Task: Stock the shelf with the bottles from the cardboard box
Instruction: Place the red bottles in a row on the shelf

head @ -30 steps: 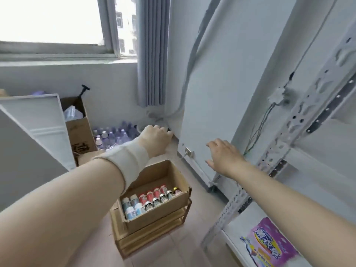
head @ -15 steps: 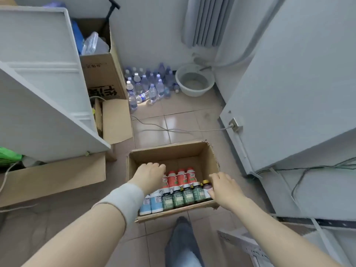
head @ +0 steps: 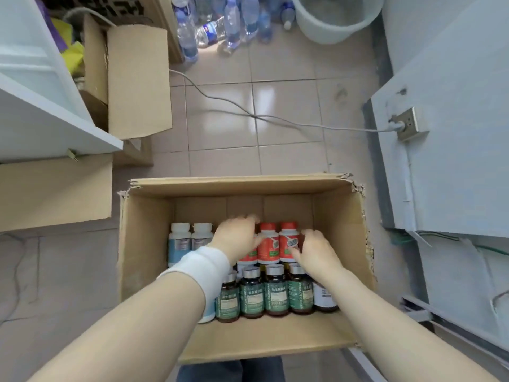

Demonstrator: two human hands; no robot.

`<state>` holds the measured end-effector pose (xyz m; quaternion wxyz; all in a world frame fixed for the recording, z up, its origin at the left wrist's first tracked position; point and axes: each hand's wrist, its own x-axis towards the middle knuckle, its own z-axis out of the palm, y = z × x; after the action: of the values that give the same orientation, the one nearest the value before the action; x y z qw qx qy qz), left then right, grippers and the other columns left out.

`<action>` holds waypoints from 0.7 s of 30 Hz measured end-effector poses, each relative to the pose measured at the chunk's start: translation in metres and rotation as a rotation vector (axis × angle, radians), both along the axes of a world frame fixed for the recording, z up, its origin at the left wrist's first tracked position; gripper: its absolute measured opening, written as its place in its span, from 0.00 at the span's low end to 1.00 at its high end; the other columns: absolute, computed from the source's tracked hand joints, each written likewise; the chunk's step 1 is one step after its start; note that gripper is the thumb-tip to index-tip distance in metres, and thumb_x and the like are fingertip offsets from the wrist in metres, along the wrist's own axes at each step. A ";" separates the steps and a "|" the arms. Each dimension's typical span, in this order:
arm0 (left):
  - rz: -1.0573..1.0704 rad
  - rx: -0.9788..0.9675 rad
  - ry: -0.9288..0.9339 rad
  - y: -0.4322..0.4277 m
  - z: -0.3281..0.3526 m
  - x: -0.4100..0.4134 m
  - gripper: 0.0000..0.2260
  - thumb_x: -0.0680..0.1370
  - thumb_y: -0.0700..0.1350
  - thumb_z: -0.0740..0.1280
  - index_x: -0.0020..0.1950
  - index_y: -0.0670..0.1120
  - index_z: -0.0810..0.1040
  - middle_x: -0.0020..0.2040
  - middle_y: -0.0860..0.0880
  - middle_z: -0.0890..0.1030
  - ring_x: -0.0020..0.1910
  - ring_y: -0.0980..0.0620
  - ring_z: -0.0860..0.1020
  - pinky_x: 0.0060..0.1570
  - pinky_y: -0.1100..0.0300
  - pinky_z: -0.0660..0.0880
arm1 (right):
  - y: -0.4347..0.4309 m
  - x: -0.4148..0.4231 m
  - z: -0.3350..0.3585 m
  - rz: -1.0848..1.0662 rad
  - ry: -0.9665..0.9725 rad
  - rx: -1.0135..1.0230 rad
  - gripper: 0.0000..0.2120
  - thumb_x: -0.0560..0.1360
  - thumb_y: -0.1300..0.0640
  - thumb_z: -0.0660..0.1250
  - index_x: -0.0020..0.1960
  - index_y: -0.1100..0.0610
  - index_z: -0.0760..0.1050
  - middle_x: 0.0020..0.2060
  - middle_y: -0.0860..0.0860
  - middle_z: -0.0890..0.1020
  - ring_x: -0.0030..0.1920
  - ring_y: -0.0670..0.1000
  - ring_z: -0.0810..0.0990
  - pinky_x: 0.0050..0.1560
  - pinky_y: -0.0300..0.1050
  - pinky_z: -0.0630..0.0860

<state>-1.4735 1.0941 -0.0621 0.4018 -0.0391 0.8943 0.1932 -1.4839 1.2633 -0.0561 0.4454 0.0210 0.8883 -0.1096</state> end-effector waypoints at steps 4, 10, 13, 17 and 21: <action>0.020 0.039 -0.070 0.011 -0.038 -0.016 0.22 0.79 0.56 0.60 0.69 0.48 0.67 0.67 0.44 0.70 0.66 0.43 0.69 0.62 0.53 0.68 | 0.004 -0.012 -0.043 -0.112 -0.143 -0.020 0.25 0.73 0.46 0.67 0.62 0.62 0.71 0.59 0.60 0.77 0.58 0.58 0.77 0.57 0.47 0.74; 0.006 0.036 -0.108 0.015 -0.059 -0.023 0.22 0.78 0.59 0.60 0.68 0.49 0.69 0.67 0.45 0.73 0.70 0.43 0.64 0.66 0.52 0.63 | 0.007 -0.013 -0.062 -0.223 -0.207 -0.070 0.21 0.71 0.51 0.71 0.59 0.63 0.75 0.57 0.58 0.80 0.57 0.56 0.79 0.49 0.41 0.71; 0.066 0.064 -0.103 0.016 -0.059 -0.024 0.21 0.78 0.58 0.61 0.67 0.49 0.70 0.66 0.45 0.73 0.70 0.43 0.63 0.66 0.52 0.62 | 0.009 -0.013 -0.066 -0.276 -0.221 -0.100 0.22 0.70 0.51 0.72 0.59 0.63 0.75 0.57 0.58 0.81 0.57 0.56 0.79 0.51 0.42 0.73; 0.120 0.149 -0.027 0.013 -0.055 -0.018 0.20 0.78 0.56 0.62 0.67 0.50 0.70 0.64 0.45 0.73 0.69 0.47 0.61 0.63 0.56 0.62 | 0.014 -0.015 -0.059 -0.324 -0.181 -0.104 0.21 0.70 0.52 0.72 0.58 0.62 0.75 0.56 0.58 0.81 0.57 0.56 0.79 0.49 0.40 0.71; 0.236 0.270 0.090 0.007 -0.038 -0.011 0.18 0.78 0.51 0.63 0.67 0.49 0.70 0.65 0.46 0.72 0.67 0.48 0.66 0.61 0.60 0.64 | 0.022 -0.015 -0.040 -0.403 -0.102 -0.113 0.26 0.69 0.52 0.74 0.61 0.63 0.70 0.58 0.58 0.79 0.59 0.57 0.78 0.51 0.42 0.71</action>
<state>-1.4844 1.1012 -0.0997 0.3376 -0.0810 0.8664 0.3589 -1.4985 1.2857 -0.0957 0.4596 0.1786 0.8348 -0.2450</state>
